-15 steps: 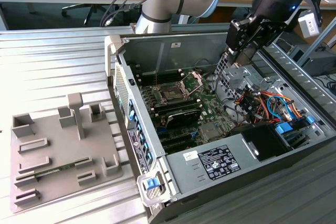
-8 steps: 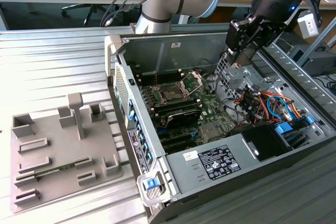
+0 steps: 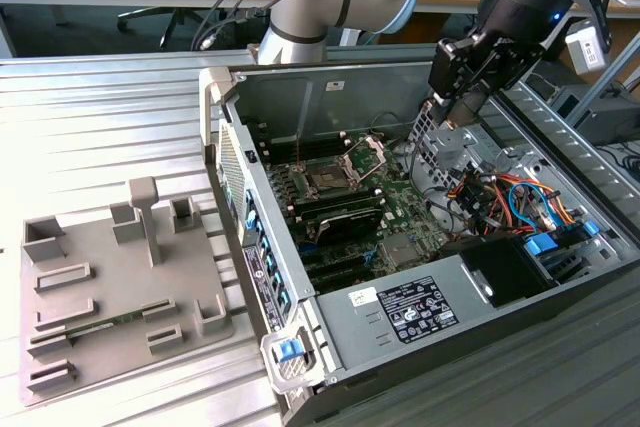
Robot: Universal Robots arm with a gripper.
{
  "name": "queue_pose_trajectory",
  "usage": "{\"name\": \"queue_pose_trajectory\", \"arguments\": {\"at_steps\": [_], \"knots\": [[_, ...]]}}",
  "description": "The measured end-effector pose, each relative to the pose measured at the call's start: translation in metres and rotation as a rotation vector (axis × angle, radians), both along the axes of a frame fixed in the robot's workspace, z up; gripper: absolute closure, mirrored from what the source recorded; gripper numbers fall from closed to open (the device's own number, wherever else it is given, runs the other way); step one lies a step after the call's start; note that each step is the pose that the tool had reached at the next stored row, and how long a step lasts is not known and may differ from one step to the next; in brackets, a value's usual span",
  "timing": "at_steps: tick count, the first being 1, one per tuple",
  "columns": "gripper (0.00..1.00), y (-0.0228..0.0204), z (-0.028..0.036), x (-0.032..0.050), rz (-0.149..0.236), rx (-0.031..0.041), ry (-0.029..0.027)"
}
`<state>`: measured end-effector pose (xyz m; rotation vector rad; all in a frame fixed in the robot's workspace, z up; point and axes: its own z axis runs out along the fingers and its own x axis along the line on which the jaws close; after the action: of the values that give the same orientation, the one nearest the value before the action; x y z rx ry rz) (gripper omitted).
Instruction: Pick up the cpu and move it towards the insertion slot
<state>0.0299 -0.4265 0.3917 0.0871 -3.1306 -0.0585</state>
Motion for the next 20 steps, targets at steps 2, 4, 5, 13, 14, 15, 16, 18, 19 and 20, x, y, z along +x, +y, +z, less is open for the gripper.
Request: {"name": "queue_pose_trajectory", "arguments": {"at_steps": [2, 4, 5, 13, 14, 15, 16, 18, 19, 20], "knots": [[0.45, 0.0001, -0.0004, -0.0001, 0.0, 0.0, 0.0], [0.45, 0.0002, -0.0009, -0.0004, 0.0, 0.0, 0.0], [0.45, 0.0002, -0.001, -0.0005, 0.0, -0.0001, 0.0], [0.45, 0.0017, -0.002, -0.0013, 0.0, 0.0, -0.0001], [0.45, 0.0017, -0.0021, -0.0015, 0.0, 0.0, 0.0], [0.45, 0.0018, -0.0022, -0.0018, 0.0, -0.0001, 0.0], [0.45, 0.0019, -0.0023, -0.002, 0.0, -0.0001, 0.0], [0.45, 0.0019, -0.0026, -0.0024, 0.0, -0.0001, -0.0001], [0.45, 0.0019, -0.0027, -0.0025, 0.0, -0.0001, 0.0], [0.45, 0.0019, -0.0028, -0.0026, 0.0, -0.0001, 0.0]]}}
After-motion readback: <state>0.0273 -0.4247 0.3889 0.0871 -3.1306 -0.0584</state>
